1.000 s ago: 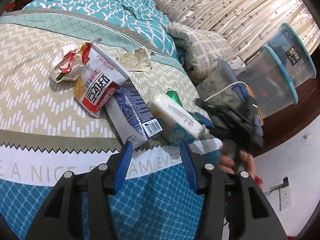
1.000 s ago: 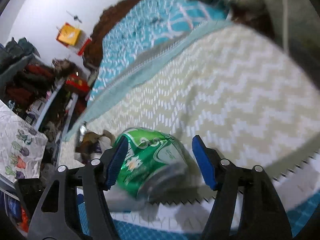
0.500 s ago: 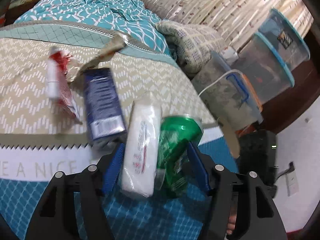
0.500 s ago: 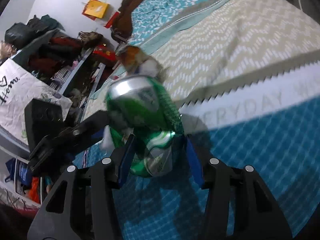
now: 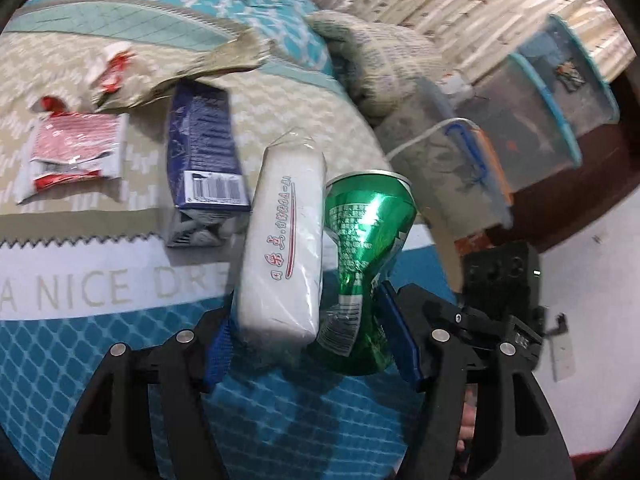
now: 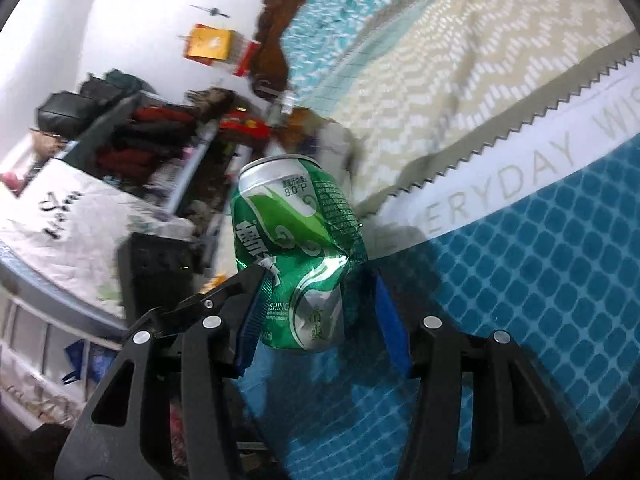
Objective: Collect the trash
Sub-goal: 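Grasp the green can with the right gripper while the left grasps a white packet, then carry can and packet to the beige bin and release both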
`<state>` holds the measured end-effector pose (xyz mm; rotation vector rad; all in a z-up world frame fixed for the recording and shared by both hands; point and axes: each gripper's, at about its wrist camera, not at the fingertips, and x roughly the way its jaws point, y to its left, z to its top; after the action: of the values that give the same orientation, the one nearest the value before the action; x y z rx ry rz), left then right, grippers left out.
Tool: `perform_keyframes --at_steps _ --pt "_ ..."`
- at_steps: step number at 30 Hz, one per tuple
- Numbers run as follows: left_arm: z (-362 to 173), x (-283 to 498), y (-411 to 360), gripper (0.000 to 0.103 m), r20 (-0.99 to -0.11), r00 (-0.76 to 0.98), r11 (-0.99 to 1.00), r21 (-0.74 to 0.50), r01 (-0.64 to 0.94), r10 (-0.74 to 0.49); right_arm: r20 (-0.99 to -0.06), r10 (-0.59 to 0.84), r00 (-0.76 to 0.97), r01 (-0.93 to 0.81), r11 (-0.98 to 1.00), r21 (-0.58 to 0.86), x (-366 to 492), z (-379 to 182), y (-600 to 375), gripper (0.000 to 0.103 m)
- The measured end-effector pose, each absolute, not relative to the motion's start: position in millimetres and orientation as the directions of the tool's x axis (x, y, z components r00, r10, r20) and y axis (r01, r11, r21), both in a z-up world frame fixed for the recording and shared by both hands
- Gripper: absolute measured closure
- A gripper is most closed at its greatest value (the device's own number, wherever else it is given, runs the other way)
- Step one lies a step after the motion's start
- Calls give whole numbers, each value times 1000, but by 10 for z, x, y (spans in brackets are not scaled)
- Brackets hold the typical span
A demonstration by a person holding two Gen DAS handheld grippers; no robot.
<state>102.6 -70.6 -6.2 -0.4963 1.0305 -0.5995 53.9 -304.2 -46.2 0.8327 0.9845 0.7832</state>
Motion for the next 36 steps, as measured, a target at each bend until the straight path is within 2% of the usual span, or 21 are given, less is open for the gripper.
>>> perform_keyframes --at_steps 3,5,12,16,19,20,21,22,26,27,28,31,36 --pt "-24 992 -780 40 -596 339 682 -683 263 -728 -296 884 362 -225 391 892 381 -388 -3257 48" --pt "-64 992 -857 41 -620 327 699 -667 259 -713 -277 879 388 -231 383 894 258 -376 -3416 48" --pt "-163 1046 -951 40 -692 348 772 -600 212 -633 -418 782 462 -126 525 842 121 -557 -3709 48" --pt "-154 1072 -962 40 -741 380 831 -521 196 -554 -479 738 476 -135 600 789 228 -534 -3657 48" --pt "-213 1124 -959 42 -757 374 842 -510 174 -536 -505 726 467 -145 626 766 347 -529 -3559 48" --pt "-239 1138 -947 44 -761 371 844 -511 165 -533 -513 726 457 -150 632 760 394 -538 -3505 48" --pt "-275 1155 -931 55 -759 366 840 -520 157 -539 -519 727 450 -152 635 757 398 -571 -3464 48" --pt "-315 1168 -903 61 -762 360 839 -523 146 -538 -521 729 443 -155 635 757 422 -584 -3433 48" --pt "-366 1168 -874 69 -746 349 818 -557 142 -568 -522 751 404 -188 627 756 511 -577 -3192 49" --pt "-364 1156 -900 74 -745 341 816 -559 150 -573 -523 760 386 -200 622 757 550 -579 -3105 58" --pt "-349 1133 -924 74 -752 346 825 -543 155 -560 -510 775 374 -203 605 770 577 -587 -3064 63" --pt "-298 1096 -994 74 -765 346 838 -516 176 -543 -503 765 402 -191 608 771 565 -565 -3131 70" --pt "-259 1063 -1175 75 -754 319 818 -534 213 -575 -497 714 493 -117 621 775 424 -559 -3662 73"
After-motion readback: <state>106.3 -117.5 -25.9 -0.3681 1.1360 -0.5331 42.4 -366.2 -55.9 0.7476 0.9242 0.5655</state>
